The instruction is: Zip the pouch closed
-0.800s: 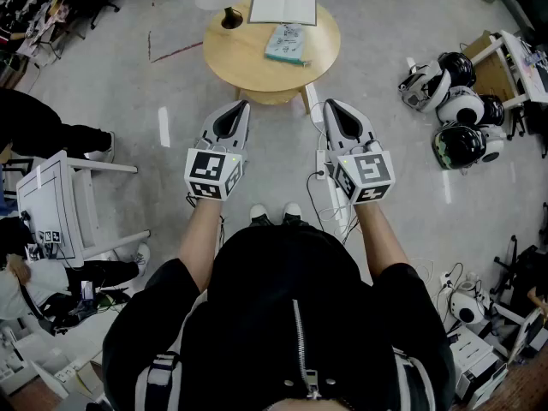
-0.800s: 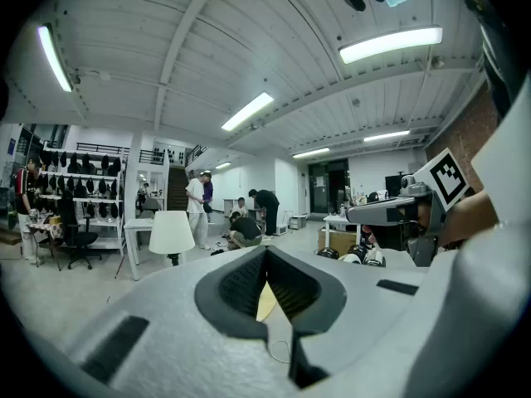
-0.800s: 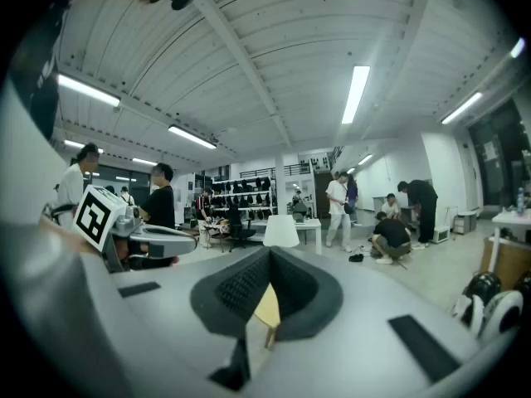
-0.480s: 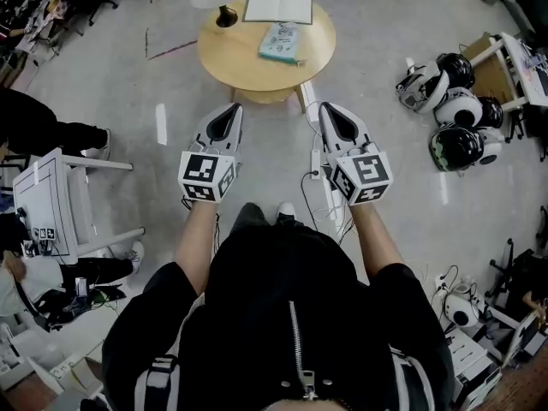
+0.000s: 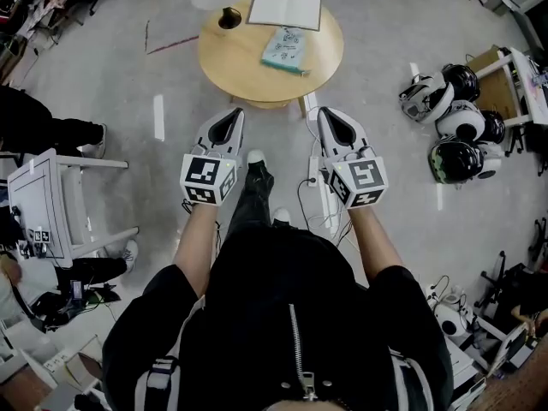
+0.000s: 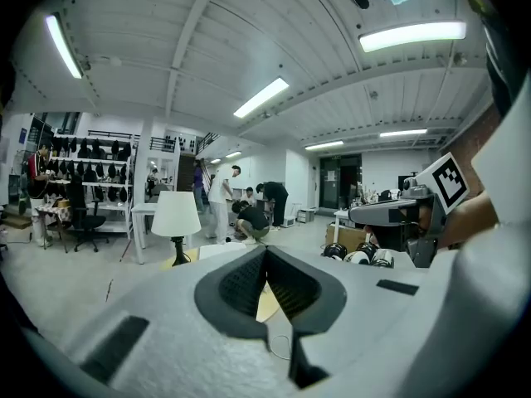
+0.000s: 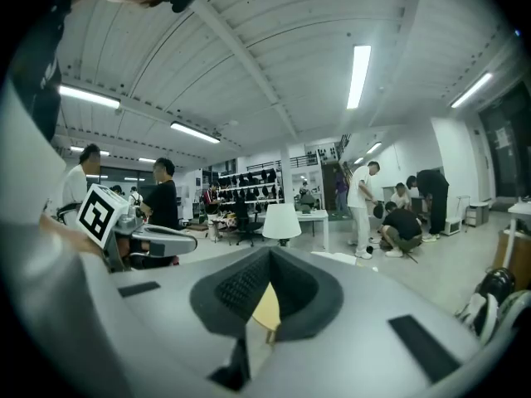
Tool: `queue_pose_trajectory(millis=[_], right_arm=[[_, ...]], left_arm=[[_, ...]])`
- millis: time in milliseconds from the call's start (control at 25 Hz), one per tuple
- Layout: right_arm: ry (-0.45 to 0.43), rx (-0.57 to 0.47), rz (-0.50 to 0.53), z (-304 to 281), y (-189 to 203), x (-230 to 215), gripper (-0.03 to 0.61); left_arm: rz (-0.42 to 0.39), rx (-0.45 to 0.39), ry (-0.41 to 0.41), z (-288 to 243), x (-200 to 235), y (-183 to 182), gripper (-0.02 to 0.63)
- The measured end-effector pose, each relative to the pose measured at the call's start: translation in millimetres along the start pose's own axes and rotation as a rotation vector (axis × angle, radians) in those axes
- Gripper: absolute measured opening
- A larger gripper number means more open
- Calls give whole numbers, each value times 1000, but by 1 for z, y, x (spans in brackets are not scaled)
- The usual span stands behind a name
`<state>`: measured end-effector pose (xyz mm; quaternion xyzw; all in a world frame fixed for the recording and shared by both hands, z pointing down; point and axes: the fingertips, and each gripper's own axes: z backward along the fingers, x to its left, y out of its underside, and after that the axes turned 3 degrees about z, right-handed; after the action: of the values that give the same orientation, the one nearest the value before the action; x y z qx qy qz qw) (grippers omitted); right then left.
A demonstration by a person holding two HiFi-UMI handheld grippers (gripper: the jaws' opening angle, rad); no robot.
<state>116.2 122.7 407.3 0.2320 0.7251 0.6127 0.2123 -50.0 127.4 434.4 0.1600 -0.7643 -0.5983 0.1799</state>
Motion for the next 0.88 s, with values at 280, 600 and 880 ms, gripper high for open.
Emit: queue_pose_trajectory(millis=[280, 600, 880], right_arm=[[31, 44, 2, -80, -1, -42, 5], [62, 83, 12, -186, -12, -92, 5], [86, 93, -8, -242, -17, -131, 5]], left_arm=[[8, 7, 40, -83, 55, -13, 2], [-24, 48, 117, -183, 121, -29, 2], [-19, 71, 171, -248, 154, -40, 2]])
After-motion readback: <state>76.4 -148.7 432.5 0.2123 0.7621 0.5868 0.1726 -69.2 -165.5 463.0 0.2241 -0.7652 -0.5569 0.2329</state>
